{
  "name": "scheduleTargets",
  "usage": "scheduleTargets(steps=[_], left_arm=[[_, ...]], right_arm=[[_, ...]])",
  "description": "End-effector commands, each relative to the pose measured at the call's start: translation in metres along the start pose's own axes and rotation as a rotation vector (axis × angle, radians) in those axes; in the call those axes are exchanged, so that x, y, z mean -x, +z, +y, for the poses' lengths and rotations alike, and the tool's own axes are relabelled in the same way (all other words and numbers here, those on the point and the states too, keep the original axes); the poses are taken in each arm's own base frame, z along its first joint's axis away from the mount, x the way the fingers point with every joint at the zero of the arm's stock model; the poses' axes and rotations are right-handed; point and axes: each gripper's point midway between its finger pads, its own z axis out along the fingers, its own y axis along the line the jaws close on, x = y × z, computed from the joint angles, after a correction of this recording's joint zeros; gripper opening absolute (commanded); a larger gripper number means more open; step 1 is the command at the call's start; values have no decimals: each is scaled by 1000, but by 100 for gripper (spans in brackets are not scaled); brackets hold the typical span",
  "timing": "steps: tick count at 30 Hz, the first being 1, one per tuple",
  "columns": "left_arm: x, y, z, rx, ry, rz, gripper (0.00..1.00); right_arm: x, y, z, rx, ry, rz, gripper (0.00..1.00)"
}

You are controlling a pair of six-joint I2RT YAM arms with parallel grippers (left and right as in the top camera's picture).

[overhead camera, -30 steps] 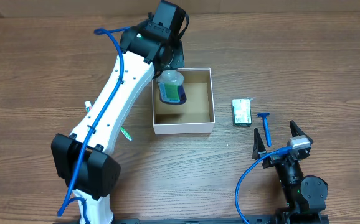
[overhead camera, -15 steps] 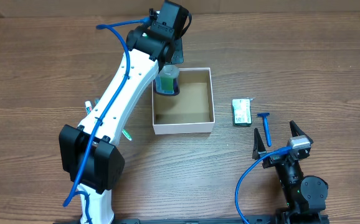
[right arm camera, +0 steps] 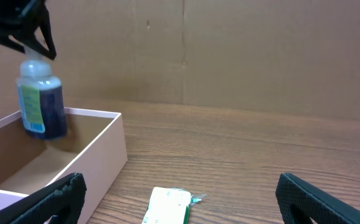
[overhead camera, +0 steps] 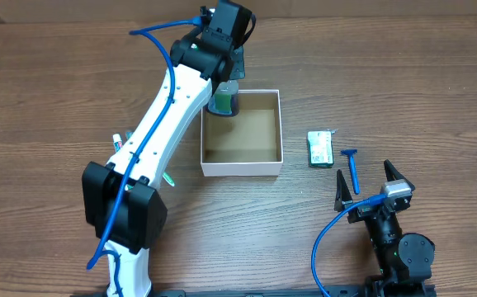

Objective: Pack container
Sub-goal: 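Lower the soap bottle into the box's back-left corner and release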

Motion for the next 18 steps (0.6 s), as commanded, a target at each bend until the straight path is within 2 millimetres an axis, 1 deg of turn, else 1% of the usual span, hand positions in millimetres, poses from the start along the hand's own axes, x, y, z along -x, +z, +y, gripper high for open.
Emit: scheduleTargets(steps=[1, 4, 8, 12, 14, 15, 16, 18], left_arm=[[-2, 19, -4, 25, 30, 6, 24], [-8, 30, -5, 35, 36, 24, 24], [-10, 34, -5, 39, 39, 32, 24], [-17, 44, -4, 50, 46, 55, 24], [-18, 44, -4, 51, 46, 56, 25], [-18, 44, -4, 51, 46, 56, 31], [-18, 44, -4, 51, 46, 56, 41], [-18, 44, -4, 52, 47, 59, 43]], right_arm=[[-2, 0, 2, 6, -4, -3, 100], [-2, 0, 2, 7, -4, -3, 100], [-2, 0, 2, 7, -4, -3, 100], [-2, 0, 2, 6, -4, -3, 100], [-2, 0, 2, 7, -4, -3, 100], [-2, 0, 2, 7, -4, -3, 100], [-2, 0, 2, 7, -4, -3, 100], [-2, 0, 2, 6, -4, -3, 100]])
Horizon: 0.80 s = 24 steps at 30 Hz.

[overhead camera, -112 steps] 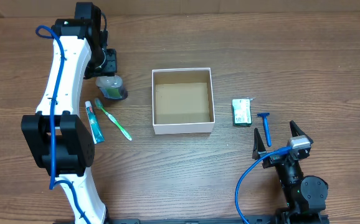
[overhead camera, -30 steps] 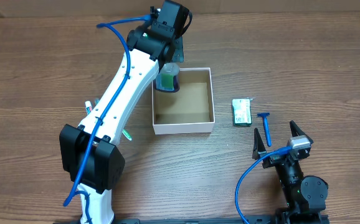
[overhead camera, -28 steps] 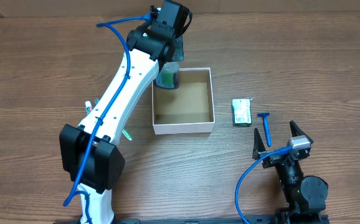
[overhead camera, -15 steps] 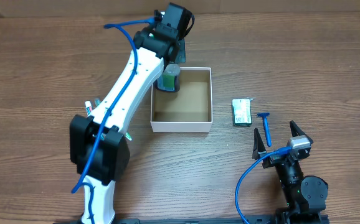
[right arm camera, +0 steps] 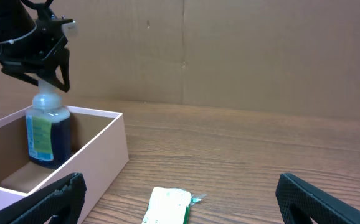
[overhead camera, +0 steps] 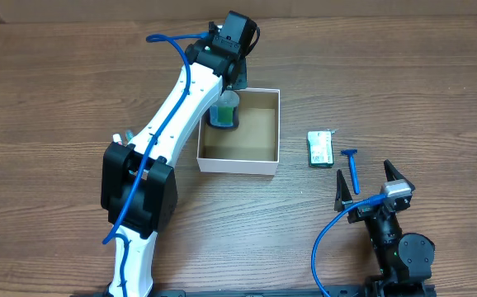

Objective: Pack container
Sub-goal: 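Lower the soap bottle into the box's back-left corner and release, then move left gripper to the green toothbrush and grasp its handle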

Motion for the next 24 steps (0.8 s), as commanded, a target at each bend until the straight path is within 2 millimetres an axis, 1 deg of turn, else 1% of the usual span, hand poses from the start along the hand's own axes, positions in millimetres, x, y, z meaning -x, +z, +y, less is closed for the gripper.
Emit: scheduleTargets(steps=[1, 7, 9, 11, 13, 14, 15, 16, 17, 19, 21, 22, 24], left_arm=[[10, -6, -3, 4, 11, -33, 43], [6, -6, -1, 11, 17, -20, 44], [7, -8, -1, 11, 44, -22, 45], [11, -13, 0, 12, 70, -34, 47], [19, -22, 5, 29, 67, -63, 48], [31, -38, 13, 47, 51, -106, 50], [36, -45, 16, 52, 44, -125, 51], [42, -55, 20, 53, 35, -143, 55], [46, -64, 23, 50, 26, -161, 56], [56, -89, 33, 39, 1, -202, 56], [61, -111, 45, 40, -1, -226, 66], [63, -125, 56, 45, -8, -235, 67], [60, -146, 76, 59, -29, -234, 68]], right_arm=[[-2, 0, 2, 6, -4, -3, 100], [-2, 0, 2, 6, -4, -3, 100], [-2, 0, 2, 6, -4, -3, 100], [-2, 0, 2, 6, -4, -3, 100], [-2, 0, 2, 6, -4, -3, 100], [-2, 0, 2, 6, -4, -3, 100], [-2, 0, 2, 6, -4, -3, 100], [-2, 0, 2, 6, -4, -3, 100], [-2, 0, 2, 6, -4, -3, 100], [-2, 0, 2, 6, -4, -3, 100], [-2, 0, 2, 6, -4, -3, 100], [-2, 0, 2, 6, -4, -3, 100], [-2, 0, 2, 6, -4, -3, 100]])
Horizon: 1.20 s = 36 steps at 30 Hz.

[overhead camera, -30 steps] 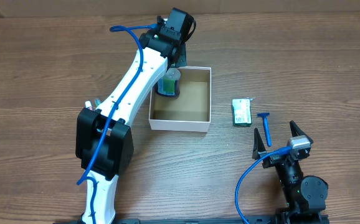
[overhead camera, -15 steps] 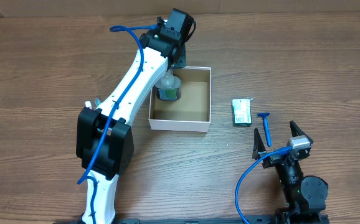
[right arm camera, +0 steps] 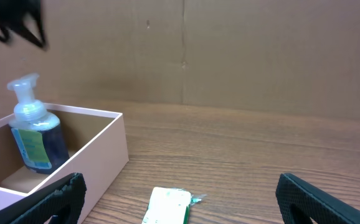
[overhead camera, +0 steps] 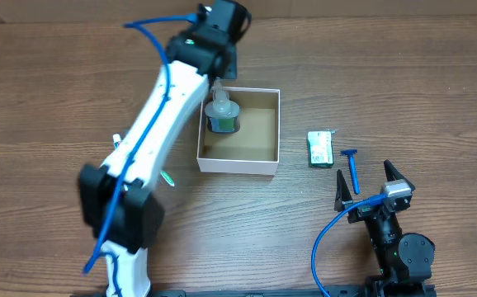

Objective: Pack container
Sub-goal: 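Move left gripper to the green toothbrush and grasp its handle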

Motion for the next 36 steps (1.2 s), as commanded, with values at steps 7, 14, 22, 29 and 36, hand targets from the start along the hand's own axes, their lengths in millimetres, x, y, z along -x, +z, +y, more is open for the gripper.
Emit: scheduleTargets(steps=[7, 14, 22, 29, 36], left_arm=[[-33, -107, 130, 64, -186, 160, 78], [-116, -67, 134, 100, -261, 477, 79], [-169, -5, 125, 89, -282, 552, 80], [-200, 34, 138, 123, -310, 539, 77], [-221, 56, 171, 122, -414, 553, 74]], right_arm=[[-2, 0, 2, 6, -4, -4, 100], [-2, 0, 2, 6, -4, -4, 100], [-2, 0, 2, 6, -4, -4, 100], [-2, 0, 2, 6, -4, -4, 100], [-2, 0, 2, 6, -4, -4, 100]])
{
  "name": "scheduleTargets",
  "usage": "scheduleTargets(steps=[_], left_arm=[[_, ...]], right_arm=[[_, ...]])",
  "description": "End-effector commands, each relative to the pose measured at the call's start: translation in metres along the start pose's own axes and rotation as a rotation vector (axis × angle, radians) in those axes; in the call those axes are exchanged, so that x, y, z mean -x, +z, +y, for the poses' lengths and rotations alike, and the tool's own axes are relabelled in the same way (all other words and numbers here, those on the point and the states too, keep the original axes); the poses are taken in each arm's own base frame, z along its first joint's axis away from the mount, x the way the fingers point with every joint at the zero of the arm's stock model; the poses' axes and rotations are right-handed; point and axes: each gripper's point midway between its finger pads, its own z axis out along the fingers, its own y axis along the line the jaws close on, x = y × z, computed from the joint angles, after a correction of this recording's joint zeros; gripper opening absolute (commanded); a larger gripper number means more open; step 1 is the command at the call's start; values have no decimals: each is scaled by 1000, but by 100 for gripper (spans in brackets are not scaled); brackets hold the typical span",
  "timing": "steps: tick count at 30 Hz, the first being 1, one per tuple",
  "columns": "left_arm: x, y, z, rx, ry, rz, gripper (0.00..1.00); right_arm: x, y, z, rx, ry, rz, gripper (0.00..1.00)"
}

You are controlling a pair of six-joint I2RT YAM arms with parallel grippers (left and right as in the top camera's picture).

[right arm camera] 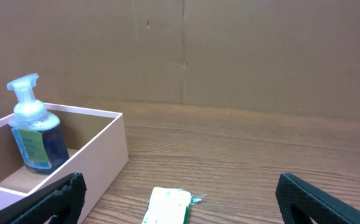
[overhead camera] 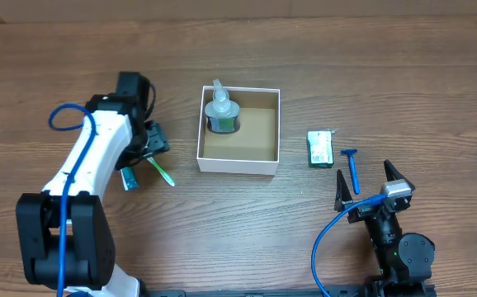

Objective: Pack container
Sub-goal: 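Move left gripper to the green toothbrush and grasp its handle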

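Note:
A white cardboard box [overhead camera: 263, 165] stands mid-table. Upright in its far-left corner is a clear pump bottle [overhead camera: 220, 112] with a blue-green label, which the right wrist view also shows [right arm camera: 35, 135]. My left gripper [overhead camera: 153, 140] is left of the box, open, low over a green toothbrush [overhead camera: 163, 172] and a small teal tube [overhead camera: 129, 178]. Right of the box lie a green-and-white packet [overhead camera: 321, 148] and a blue razor [overhead camera: 352, 168]. My right gripper [overhead camera: 364, 176] rests open near the front right, behind the razor, holding nothing.
The left arm's white links [overhead camera: 82, 165] and blue cable cross the table's left side. A brown cardboard wall [right arm camera: 230, 50] stands behind the table. The right arm's base [overhead camera: 403, 256] sits at the front edge.
My left arm has swung from above the box's far-left corner to the table left of the box, over the toothbrush and tube. The bottle stands as it was. The right arm has not moved.
My left gripper held the pump bottle above the box's far-left corner. Then the bottle was down inside the box with the gripper still on its pump. Then the gripper was off and above it. Now the bottle stands alone and the gripper is over the left-hand items.

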Motion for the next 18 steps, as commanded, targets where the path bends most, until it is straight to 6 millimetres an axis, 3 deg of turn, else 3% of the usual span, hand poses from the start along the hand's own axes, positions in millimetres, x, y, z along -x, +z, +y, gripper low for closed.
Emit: scheduleTargets(steps=[1, 7, 14, 16, 18], left_arm=[[-1, 17, 16, -31, -53, 26, 73], [8, 38, 13, -91, -96, -37, 70], [32, 34, -12, -223, -114, -121, 66], [32, 34, -12, -225, -146, -118, 58], [29, 36, -11, -224, -170, -108, 43]], right_arm=[[-2, 0, 2, 6, -4, -3, 100], [-2, 0, 2, 6, -4, -3, 100], [-2, 0, 2, 6, -4, -3, 100], [-2, 0, 2, 6, -4, -3, 100], [-2, 0, 2, 6, -4, -3, 100]])
